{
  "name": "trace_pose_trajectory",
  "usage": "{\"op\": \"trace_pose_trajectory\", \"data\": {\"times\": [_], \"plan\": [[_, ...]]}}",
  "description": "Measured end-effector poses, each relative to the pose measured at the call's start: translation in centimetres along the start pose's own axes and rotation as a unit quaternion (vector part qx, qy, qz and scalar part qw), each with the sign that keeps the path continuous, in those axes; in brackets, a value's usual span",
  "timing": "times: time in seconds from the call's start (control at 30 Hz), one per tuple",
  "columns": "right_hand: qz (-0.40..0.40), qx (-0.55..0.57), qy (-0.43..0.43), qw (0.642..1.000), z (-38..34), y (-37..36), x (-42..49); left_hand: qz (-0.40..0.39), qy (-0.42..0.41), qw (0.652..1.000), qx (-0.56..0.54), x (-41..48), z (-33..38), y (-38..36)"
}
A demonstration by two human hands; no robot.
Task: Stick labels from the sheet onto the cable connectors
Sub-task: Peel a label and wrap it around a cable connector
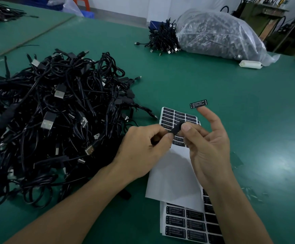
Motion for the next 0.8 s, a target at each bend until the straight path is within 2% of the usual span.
{"op": "trace_pose_trajectory", "data": {"times": [0.17, 0.4, 0.8], "plan": [[0.040, 0.020, -0.001, 0.999, 0.0, 0.7, -0.3, 0.016, 0.029, 0.998, -0.052, 0.1, -0.9, 0.4], [-0.003, 0.015, -0.045, 0.999, 1.0, -0.6, -0.4, 0.019, 0.039, 0.997, -0.068, 0.2, -1.0, 0.5], [0.001, -0.054, -0.026, 0.998, 0.9, -0.5, -0.3, -0.026, 0.015, 0.992, -0.124, 0.2, -0.6, -0.5]]}}
Point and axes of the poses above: each hand's wrist, its own x-axis towards the middle knuckle, its own y-axis out of the back of the hand, z = x × y, the point moved 9 cm from there along x, towards the middle knuckle, and after that the axes turned 9 degrees about -z, right-handed, at the moved point
